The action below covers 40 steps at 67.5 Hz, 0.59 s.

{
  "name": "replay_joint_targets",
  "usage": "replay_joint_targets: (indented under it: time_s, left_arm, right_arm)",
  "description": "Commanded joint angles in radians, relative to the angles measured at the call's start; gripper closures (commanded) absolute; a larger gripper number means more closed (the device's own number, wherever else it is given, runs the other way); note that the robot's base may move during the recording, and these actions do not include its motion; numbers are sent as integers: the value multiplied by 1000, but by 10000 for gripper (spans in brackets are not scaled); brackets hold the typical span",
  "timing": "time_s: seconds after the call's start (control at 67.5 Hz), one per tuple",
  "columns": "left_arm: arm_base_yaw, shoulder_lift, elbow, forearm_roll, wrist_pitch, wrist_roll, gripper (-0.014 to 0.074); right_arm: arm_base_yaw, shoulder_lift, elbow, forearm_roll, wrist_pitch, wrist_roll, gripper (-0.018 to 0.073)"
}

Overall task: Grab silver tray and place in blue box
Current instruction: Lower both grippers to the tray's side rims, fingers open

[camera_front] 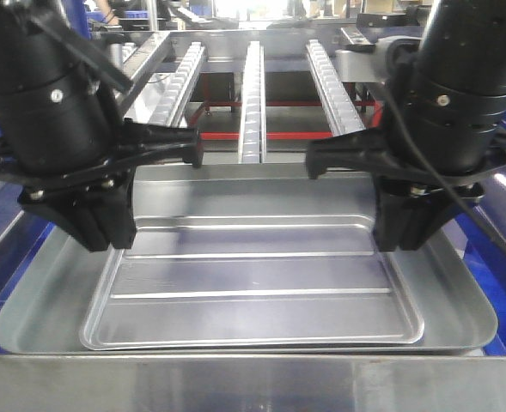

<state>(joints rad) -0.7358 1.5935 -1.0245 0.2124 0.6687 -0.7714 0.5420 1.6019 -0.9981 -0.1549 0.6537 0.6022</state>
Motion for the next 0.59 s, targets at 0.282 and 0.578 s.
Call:
replay_joint_targets:
  time_s: [0.282,0.578]
  left_arm:
    - [-8,-34,-31,8,28,-10,603]
    - [-8,-32,-31,9,30,-10,603]
  right_arm:
    - [5,-38,-19,33,7,4,503]
    - [5,-38,-9,34,-7,4,503]
